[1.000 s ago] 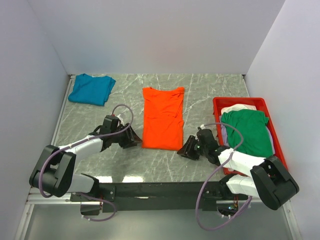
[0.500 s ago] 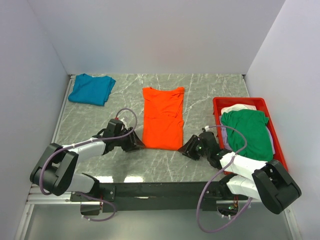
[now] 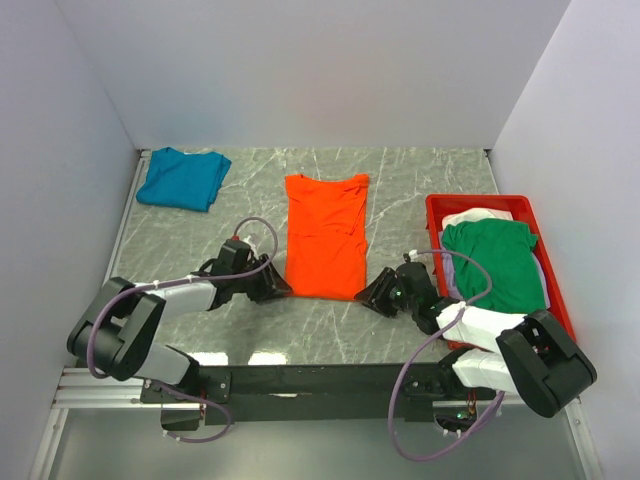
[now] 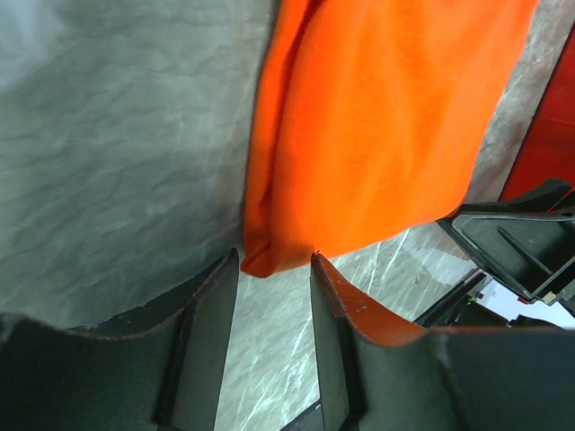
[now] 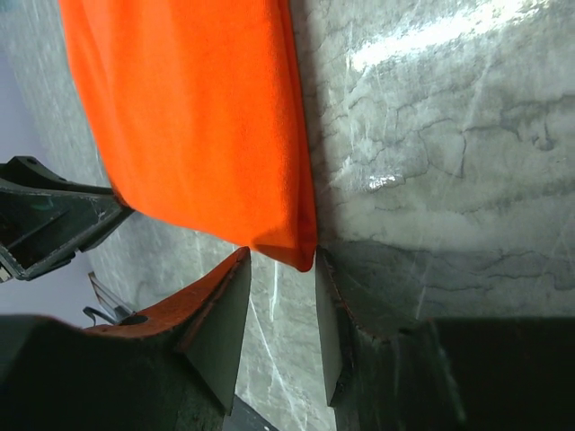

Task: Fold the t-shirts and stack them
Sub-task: Fold the tshirt

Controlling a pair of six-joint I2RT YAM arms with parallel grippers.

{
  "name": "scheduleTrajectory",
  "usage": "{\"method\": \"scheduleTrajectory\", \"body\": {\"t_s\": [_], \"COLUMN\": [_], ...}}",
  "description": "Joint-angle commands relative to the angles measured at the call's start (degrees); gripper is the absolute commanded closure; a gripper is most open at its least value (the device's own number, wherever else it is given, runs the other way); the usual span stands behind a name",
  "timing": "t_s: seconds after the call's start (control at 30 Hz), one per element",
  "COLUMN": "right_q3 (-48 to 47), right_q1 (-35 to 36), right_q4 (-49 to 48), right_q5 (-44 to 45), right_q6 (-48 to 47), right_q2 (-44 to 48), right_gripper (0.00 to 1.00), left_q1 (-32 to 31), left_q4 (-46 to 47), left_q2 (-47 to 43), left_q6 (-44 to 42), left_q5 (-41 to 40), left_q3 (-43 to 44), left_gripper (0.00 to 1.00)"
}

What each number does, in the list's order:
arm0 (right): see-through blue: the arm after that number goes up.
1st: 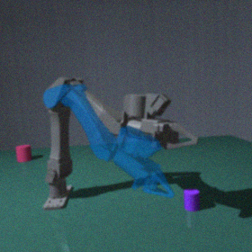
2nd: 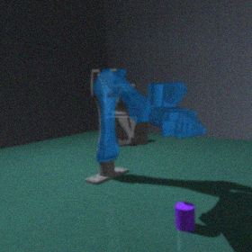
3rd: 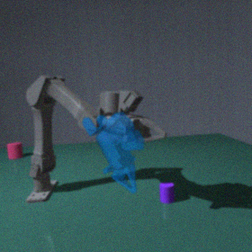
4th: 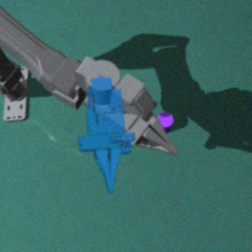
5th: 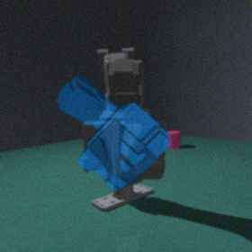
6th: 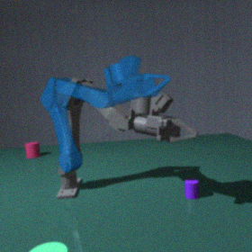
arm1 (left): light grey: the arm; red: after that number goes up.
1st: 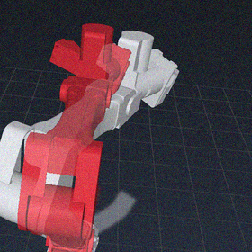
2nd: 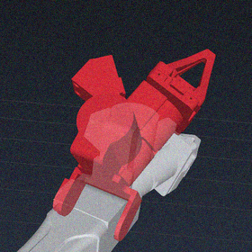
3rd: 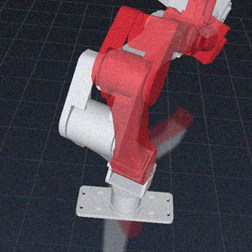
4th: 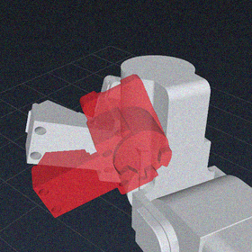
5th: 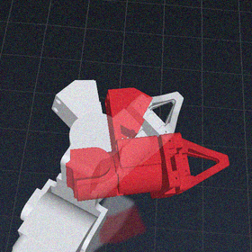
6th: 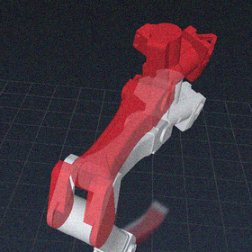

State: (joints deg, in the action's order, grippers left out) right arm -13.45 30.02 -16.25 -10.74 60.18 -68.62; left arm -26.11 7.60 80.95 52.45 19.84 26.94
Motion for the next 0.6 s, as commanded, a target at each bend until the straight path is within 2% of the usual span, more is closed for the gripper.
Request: {"method": "scheduleTrajectory", "body": {"t_s": [0.0, 0.33, 0.43, 0.47, 0.5, 0.57], "right_q3": [1.3, 0.0, -0.9, -1.3, -2.3, -2.8], "right_q1": [0.3, 0.3, 0.3, 0.3, 0.3, 0.2], "right_q4": [1.3, -0.4, -0.5, 0.1, 1.2, 2.2], "right_q5": [3.5, 3.1, 2.7, 2.7, 2.7, 2.6], "right_q6": [-0.6, -2.2, -3.0, -3.3, -3.7, -4.7], "right_q2": [-0.4, -2.7, -2.7, -2.7, -2.1, -1.3], "right_gripper": [0.58, 0.64, 0.70, 0.73, 0.75, 0.85], "left_q1": [-1.1, -2.5, -2.6, -2.6, -2.6, -2.8], "left_q4": [0.8, 2.8, 3.3, 3.6, 3.7, 3.1], "left_q2": [1.8, 3.5, 3.8, 3.5, 3.3, 1.9], "left_q6": [0.3, 1.3, 1.6, 1.8, 2.0, 2.1], "left_q5": [-0.9, -0.8, -0.7, -0.6, -0.6, -0.7], "left_q3": [-0.5, -0.5, -0.5, -0.5, -0.6, -0.8], "left_gripper": [0.56, 0.70, 0.80, 0.88, 0.91, 0.99]}}
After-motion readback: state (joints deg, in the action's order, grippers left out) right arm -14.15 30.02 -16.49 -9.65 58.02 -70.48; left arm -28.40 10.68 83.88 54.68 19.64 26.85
